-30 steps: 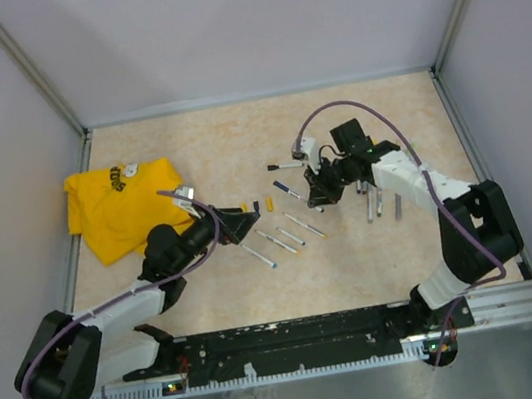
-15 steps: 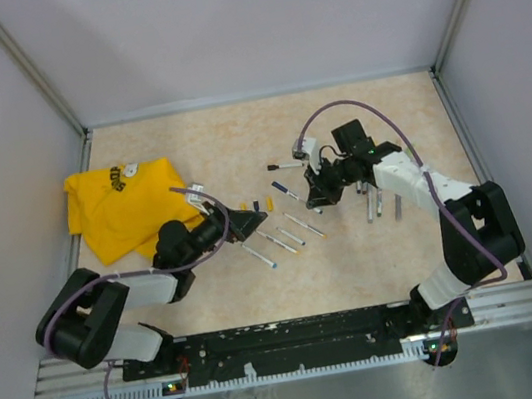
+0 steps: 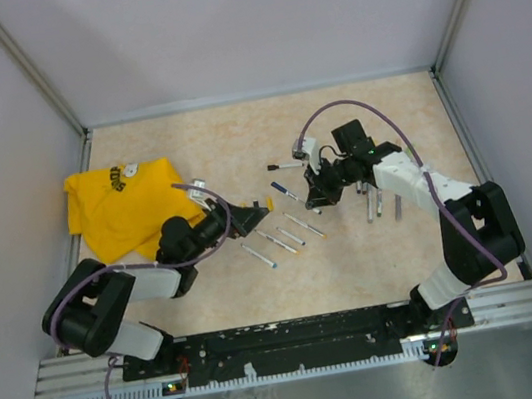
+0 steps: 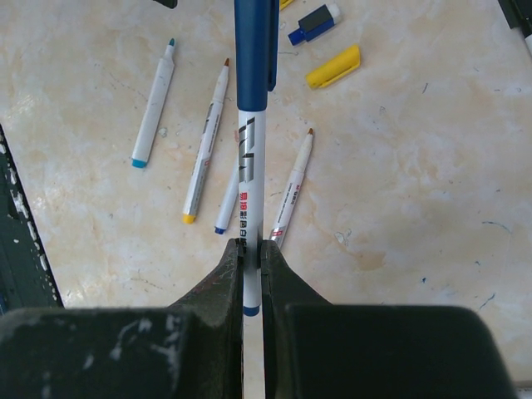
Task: Open the pen caps
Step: Pick up the pen from the center of the board, then open the pen cap from the pen.
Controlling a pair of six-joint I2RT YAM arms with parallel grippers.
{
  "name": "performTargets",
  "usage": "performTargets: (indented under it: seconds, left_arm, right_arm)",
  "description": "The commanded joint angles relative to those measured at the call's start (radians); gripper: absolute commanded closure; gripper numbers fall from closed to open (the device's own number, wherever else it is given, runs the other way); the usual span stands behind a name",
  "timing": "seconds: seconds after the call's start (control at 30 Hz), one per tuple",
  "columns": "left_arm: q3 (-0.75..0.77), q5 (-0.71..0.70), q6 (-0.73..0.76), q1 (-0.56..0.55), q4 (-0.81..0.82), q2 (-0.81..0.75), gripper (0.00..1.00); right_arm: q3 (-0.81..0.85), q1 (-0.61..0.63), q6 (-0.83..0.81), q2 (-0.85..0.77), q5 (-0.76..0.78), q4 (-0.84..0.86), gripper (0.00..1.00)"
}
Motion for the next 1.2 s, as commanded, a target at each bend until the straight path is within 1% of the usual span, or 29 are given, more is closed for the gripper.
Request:
performTargets:
  seconds: [0.0,0.13,0.37,0.53,0.6,0.7,0.77,0.83,0.97,1.03,1.07,1.17]
  left_arm:
    - [0.039,-0.002,-0.007,-0.001,0.050,0.018,0.05]
    - [0.061,-0.027,-0.017,-0.011,0.054,0.046,0.05]
    - [0.131,-0.094,-0.065,-0.042,0.083,0.147,0.06]
    - [0.186,-0.162,-0.071,-0.068,0.059,0.192,0.06]
    - [0.206,-0.181,-0.065,-0.078,0.041,0.202,0.08]
    - [0.233,-0.203,-0.049,-0.092,0.001,0.213,0.13]
    - [0.252,-0.215,-0.043,-0.100,-0.023,0.224,0.18]
    - [0.266,-0.217,-0.043,-0.104,-0.038,0.239,0.30]
    - [0.284,-0.208,-0.049,-0.110,-0.044,0.259,0.51]
    - [0.290,-0.209,-0.046,-0.113,-0.050,0.260,0.56]
    - [0.293,-0.208,-0.044,-0.115,-0.052,0.260,0.61]
    - [0.297,-0.203,-0.041,-0.115,-0.052,0.261,0.82]
  right_arm:
    - [-0.001,-0.009,0.005,-0.043,-0.032,0.038,1.00]
    - [-0.001,-0.009,0.007,-0.040,-0.040,0.041,1.00]
    - [-0.002,-0.008,0.011,-0.040,-0.054,0.043,1.00]
    - [-0.005,-0.007,0.011,-0.037,-0.057,0.044,1.00]
    - [-0.004,-0.006,0.011,-0.035,-0.057,0.043,1.00]
    - [-0.004,-0.004,0.008,-0.036,-0.052,0.041,1.00]
    - [-0.004,0.000,0.007,-0.037,-0.047,0.041,1.00]
    - [-0.004,0.003,0.006,-0.037,-0.045,0.041,1.00]
    - [-0.006,0.009,0.005,-0.037,-0.040,0.040,1.00]
    - [-0.007,0.013,0.002,-0.036,-0.033,0.041,1.00]
    - [-0.007,0.016,0.001,-0.036,-0.030,0.041,1.00]
    - [-0.008,0.024,-0.005,-0.036,-0.024,0.041,1.00]
